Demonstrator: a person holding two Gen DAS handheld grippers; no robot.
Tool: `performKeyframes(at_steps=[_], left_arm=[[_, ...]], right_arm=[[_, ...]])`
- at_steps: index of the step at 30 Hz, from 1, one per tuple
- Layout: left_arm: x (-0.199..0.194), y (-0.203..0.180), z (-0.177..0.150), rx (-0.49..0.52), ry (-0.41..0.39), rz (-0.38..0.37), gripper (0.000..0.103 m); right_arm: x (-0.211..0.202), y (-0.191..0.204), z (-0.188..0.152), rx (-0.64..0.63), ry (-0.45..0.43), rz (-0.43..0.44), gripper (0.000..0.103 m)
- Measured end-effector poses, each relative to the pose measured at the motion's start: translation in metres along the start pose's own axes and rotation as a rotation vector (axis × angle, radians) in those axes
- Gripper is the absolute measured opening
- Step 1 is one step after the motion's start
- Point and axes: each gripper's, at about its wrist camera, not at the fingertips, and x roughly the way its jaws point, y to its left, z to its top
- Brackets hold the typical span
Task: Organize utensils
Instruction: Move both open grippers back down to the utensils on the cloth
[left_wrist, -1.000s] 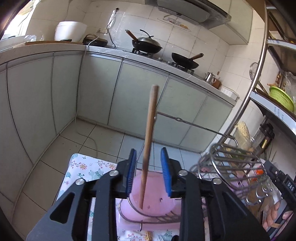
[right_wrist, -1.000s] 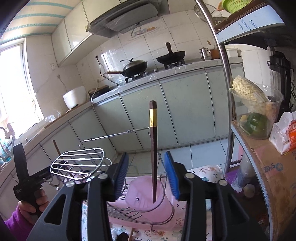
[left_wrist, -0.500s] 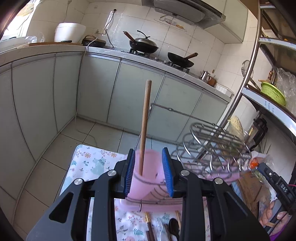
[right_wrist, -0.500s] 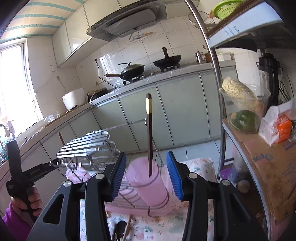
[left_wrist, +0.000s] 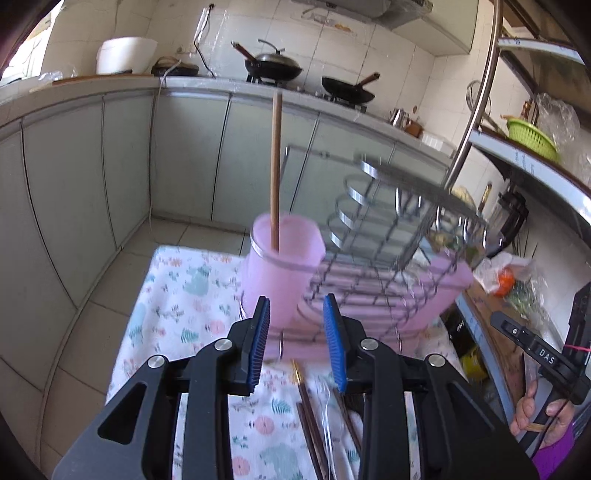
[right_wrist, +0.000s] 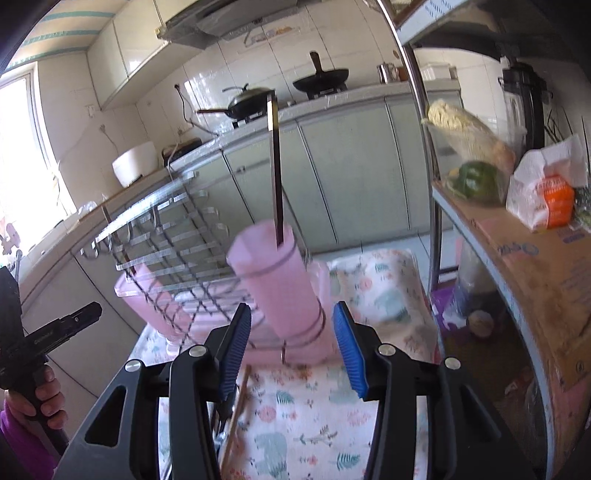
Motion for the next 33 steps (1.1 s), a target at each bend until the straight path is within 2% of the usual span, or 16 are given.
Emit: performKeyframes(at_steps=[10,22,27,33], left_arm=[[0.018,0.000,-0.035,-0.007,0.110,0.015,0.030],[0.037,-0.001,-0.059,-0.005,0.197,0.024,0.030],[0.043,0.002,-0.063,0.001,0.214,0.021,0.030],[0.066,-0.001,-0.072,0.014,0.304,0.020,0.030]], right_arm=[[0.021,0.011,-0.028,-0.023,0.116,0.029,0.046],[0.034,0.012,-0.036,-0.012,0.184,0.039,0.046],[0.048,0.011,-0.043,0.005,0.255,0.058,0.046],[0.065,0.017,-0.056,0.002,0.339,0.091,0.042]])
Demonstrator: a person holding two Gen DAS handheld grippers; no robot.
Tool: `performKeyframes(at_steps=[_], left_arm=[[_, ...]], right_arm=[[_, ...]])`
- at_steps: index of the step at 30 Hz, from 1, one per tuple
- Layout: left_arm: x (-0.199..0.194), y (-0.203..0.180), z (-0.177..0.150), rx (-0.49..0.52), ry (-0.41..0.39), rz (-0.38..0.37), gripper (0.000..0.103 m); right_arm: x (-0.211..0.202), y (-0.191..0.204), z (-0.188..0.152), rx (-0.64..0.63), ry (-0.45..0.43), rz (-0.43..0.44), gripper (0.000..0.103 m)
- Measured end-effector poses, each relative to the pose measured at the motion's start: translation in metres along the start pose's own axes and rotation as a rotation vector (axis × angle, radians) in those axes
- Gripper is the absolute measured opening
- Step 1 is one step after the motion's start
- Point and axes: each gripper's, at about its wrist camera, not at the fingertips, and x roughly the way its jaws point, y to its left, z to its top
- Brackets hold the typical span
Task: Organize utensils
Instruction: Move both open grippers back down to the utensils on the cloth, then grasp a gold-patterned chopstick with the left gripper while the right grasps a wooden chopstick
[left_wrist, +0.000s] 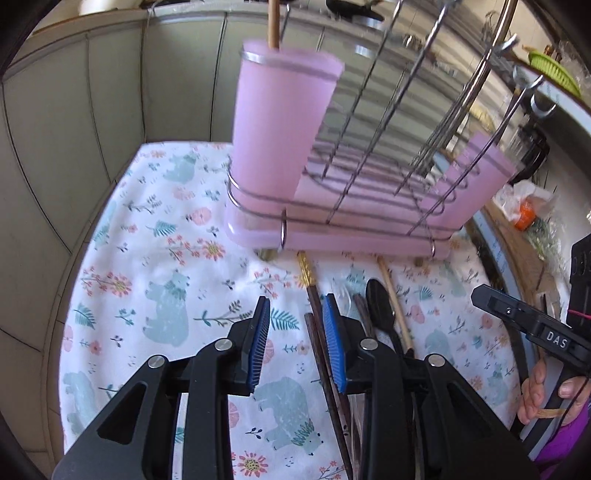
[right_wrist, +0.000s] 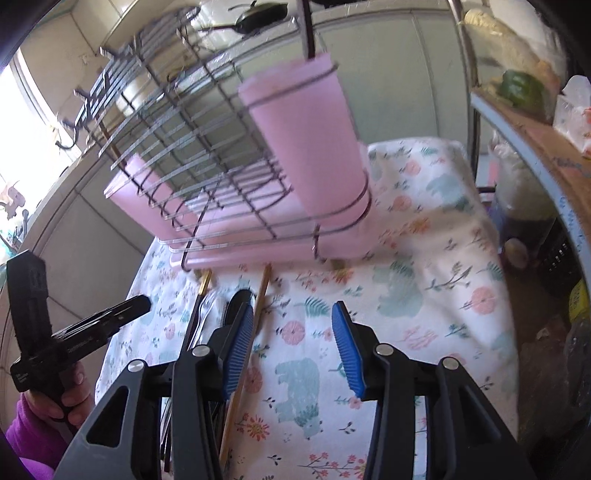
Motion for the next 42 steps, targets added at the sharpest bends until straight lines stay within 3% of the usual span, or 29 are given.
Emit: performKeyframes(at_steps=[4,11,15,18,23,31,33,34,42], left_arm=[[0.020,-0.006,0.004,0.002,0.053,0.002,0.029],[0.053,-0.016,0.015,0.010,0.108,0.030,0.015],[0.066,-0.018,0.017,0.000,0.135,0.051,0.014],[0.066,-0.019,0.017,0.007,0.128,0.062,0.008],[0.053,-0.010,0.016,-0.033,0.113,0.034,0.008],[0.029,0.005,0.013,-0.062,0.088,-0.004,0.005],[0.025,0.008,0.013,-0.062,0.078,-0.012,0.005],[0.021,0.010,0.012,-0.063,0.075,-0.016,0.005],[0.018,0.031,0.011,-0.105,0.067,0.002,0.005]], right_arm=[[0.010,0.003,-0.003,0.003,0.040,0.025,0.041],[0.019,0.008,-0.006,-0.005,0.066,0.036,0.037],[0.026,0.009,-0.003,0.006,0.088,0.042,0.029],[0.033,0.011,0.002,0.010,0.098,0.050,0.025],[0.048,0.021,0.011,0.012,0.122,0.067,0.024],[0.075,0.034,-0.001,-0.018,0.208,0.026,0.023],[0.078,0.035,-0.001,-0.024,0.205,0.013,0.018],[0.080,0.036,-0.002,-0.026,0.207,0.006,0.010],[0.067,0.027,-0.002,0.014,0.184,-0.031,0.007]])
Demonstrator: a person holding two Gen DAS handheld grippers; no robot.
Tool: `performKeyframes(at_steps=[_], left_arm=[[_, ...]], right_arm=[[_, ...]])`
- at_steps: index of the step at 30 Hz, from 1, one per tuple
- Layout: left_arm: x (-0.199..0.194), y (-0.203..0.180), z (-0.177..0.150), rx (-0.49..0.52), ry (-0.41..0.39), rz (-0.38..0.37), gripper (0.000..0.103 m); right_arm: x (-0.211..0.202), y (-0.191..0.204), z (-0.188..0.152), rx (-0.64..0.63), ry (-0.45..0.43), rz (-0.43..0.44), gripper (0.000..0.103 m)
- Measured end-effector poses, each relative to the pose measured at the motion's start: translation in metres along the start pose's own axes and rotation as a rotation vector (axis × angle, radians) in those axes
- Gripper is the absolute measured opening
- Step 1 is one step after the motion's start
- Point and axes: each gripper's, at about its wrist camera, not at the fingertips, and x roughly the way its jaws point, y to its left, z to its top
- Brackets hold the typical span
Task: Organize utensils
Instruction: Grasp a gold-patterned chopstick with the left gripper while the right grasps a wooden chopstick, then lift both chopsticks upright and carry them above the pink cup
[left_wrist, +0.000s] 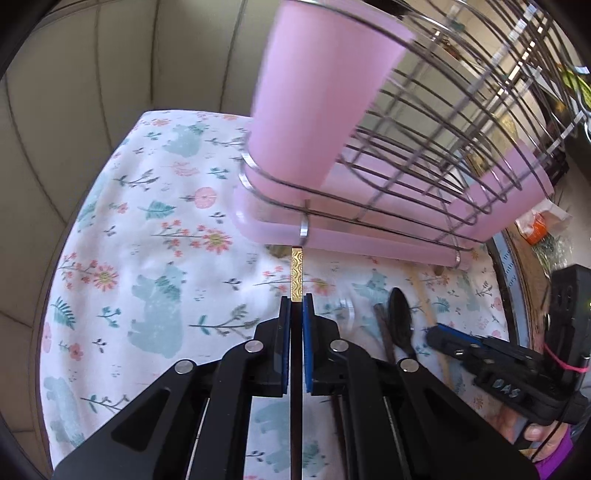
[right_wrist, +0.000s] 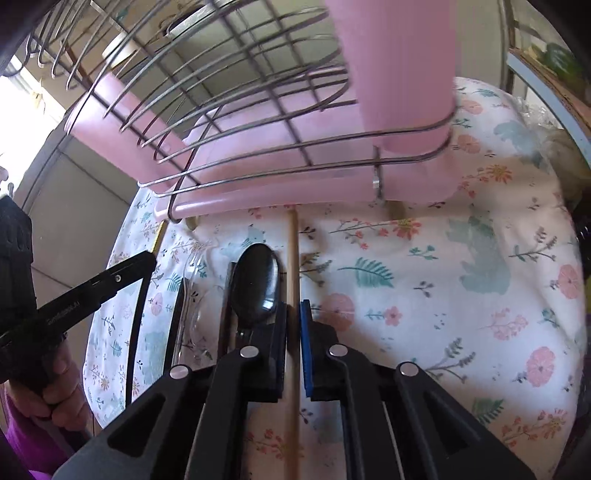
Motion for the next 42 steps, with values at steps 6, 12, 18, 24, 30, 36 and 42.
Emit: performKeyframes(at_steps=[6,12,18,24,30,36,42], left_arm=[[0.000,0.021,0.000,-0.035,0.009,0.029,0.005],[0.015,0.021,-0.003,-0.029,0.071,0.056,0.005],[0.022,0.019,-0.001,0.009,0.108,0.075,0.005],[0.029,0.017,0.006,0.042,0.148,0.079,0.007],[0.034,0.017,0.008,0.067,0.169,0.086,0.007],[0.037,0.014,0.010,0.074,0.157,0.084,0.007],[0.018,0.022,0.004,0.045,0.115,0.062,0.006]], right_arm=[[-0.016,-0.019,-0.003,0.062,-0.015,-0.035,0.007],[-0.016,-0.025,-0.005,0.065,0.021,-0.062,0.007],[-0.004,-0.013,-0.003,0.024,0.047,-0.065,0.010],[0.006,-0.008,0.012,-0.014,0.088,-0.067,0.013],[0.016,-0.007,0.024,-0.017,0.108,-0.052,0.014],[0.012,-0.018,0.026,0.018,0.081,-0.025,0.006],[-0.010,-0.030,0.019,0.045,0.015,0.025,0.006]])
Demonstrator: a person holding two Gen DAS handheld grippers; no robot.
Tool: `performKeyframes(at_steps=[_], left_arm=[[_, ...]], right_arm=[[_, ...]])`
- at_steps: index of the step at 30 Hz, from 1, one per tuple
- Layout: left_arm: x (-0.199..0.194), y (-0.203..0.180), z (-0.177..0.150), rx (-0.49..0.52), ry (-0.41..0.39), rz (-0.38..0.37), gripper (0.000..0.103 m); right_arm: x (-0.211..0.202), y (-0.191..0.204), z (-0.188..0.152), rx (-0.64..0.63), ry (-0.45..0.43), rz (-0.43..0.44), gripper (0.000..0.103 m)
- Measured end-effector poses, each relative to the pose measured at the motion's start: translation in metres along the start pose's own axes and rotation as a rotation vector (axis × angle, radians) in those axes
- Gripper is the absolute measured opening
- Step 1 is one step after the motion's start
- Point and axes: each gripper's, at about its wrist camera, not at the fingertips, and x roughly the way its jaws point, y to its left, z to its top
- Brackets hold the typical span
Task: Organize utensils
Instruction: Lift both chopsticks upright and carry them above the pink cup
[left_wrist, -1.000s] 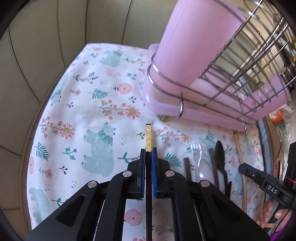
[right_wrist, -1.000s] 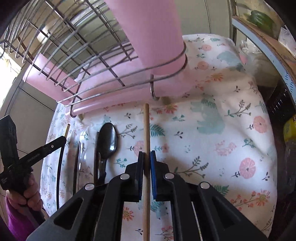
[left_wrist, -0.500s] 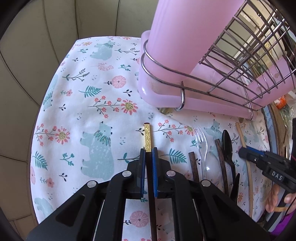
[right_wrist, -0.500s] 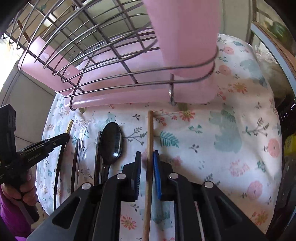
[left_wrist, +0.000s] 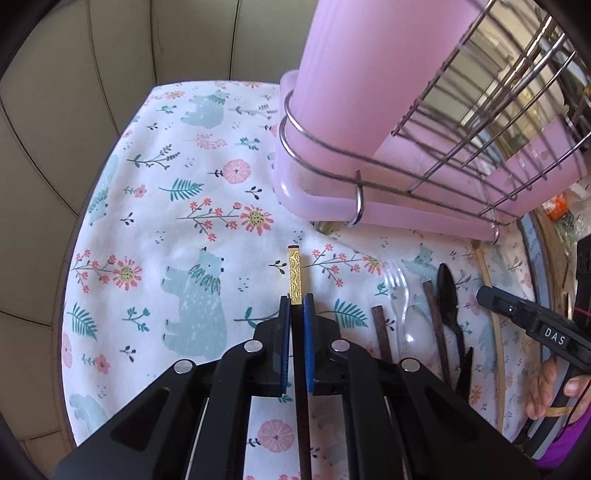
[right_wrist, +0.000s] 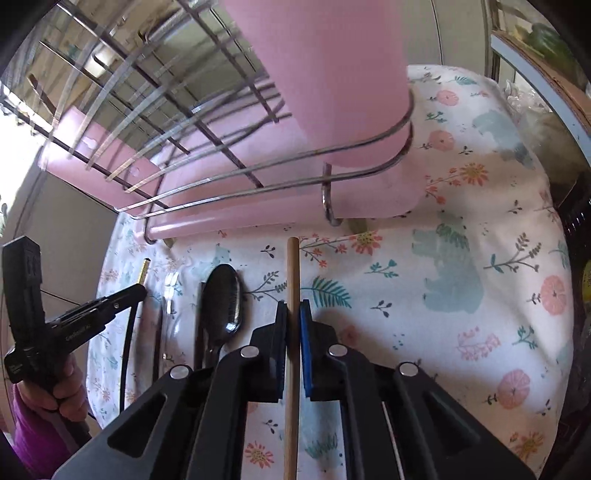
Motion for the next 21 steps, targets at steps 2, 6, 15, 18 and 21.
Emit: performKeyframes(at_steps=[2,6,15,18,21], left_arm=[[-0.010,0.000,-0.003,-0.004,-0.032,-0.013,0.006],[-0.034,0.001,-0.007,-0.014,-0.107,-0.039,0.006],[-0.101,0.007,-0.012,-0.061,-0.320,-0.120,0.005],[-0.123,0.011,-0.014,-0.078,-0.388,-0.151,0.005],[-0.141,0.012,-0.016,-0.090,-0.442,-0.174,0.005]], right_arm=[[-0.011,-0.002,-0.003,0.007,-0.031,0.021,0.006],[-0.034,-0.003,-0.007,0.015,-0.104,0.059,0.006],[-0.103,0.012,-0.012,-0.052,-0.334,0.097,0.006],[-0.117,0.017,-0.013,-0.056,-0.379,0.108,0.006],[-0.131,0.022,-0.014,-0.060,-0.418,0.126,0.006]])
